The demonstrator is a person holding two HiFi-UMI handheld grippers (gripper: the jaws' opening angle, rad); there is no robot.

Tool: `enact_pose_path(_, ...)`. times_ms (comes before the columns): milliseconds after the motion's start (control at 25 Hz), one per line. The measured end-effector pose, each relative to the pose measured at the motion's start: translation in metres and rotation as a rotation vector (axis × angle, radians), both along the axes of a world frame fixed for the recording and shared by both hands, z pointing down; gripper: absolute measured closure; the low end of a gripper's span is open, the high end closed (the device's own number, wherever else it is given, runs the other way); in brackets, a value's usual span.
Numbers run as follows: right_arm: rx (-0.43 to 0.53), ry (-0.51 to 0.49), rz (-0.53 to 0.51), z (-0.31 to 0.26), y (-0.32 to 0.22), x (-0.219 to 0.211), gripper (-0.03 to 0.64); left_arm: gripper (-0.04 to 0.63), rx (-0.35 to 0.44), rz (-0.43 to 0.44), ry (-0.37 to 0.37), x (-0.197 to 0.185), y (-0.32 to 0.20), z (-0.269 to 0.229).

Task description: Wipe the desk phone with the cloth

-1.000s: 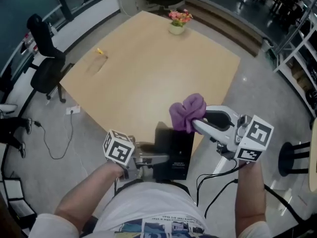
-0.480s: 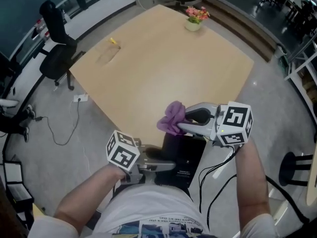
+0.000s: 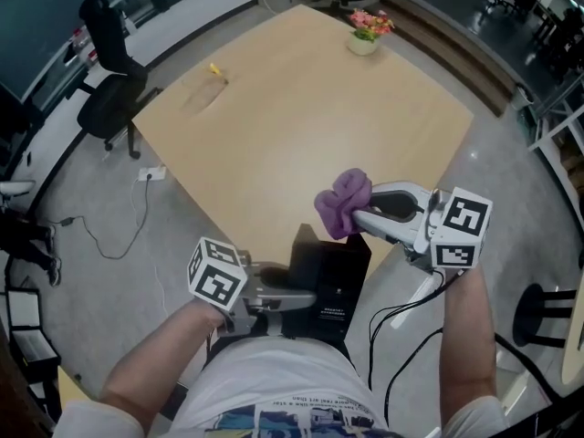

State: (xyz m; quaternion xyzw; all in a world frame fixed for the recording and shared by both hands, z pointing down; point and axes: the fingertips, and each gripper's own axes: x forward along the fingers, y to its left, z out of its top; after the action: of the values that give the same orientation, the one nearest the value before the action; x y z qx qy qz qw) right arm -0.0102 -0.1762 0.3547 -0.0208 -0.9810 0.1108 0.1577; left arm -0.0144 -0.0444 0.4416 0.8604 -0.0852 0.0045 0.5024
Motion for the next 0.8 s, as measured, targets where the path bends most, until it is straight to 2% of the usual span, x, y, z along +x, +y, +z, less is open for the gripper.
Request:
enact_pose_path(160,0.034,-0.096,-0.029,-0.041,0.021,0.008,0.526,0.413,0.007,-0.01,0.005,-0.007,-0.003,0.001)
enact_pose_path(320,0.017,-0.111,-0.06,-0.042,0.035,0.01,0.526,0.413,0.017,0.0,0.02,-0.008,-0.003,-0.003)
enact_pose_path(600,-0.107,0.014,0.098,0.035,0.0,0.022,0.526,0.413,0.033,0.015,0.02,-0.007,0.0,-0.01)
enact_pose_path(720,-0.129,0.04,0.149,0.055,-0.007,0.026,0.526,0.413,0.044,0.018,0.026,-0.01,-0.001,-0.005)
enact_pose_path(800,-0.127,0.057,0.224,0.067,-0.018,0.034,0.526,0.413,0.037,0.005,0.027,-0.012,-0.003,-0.003)
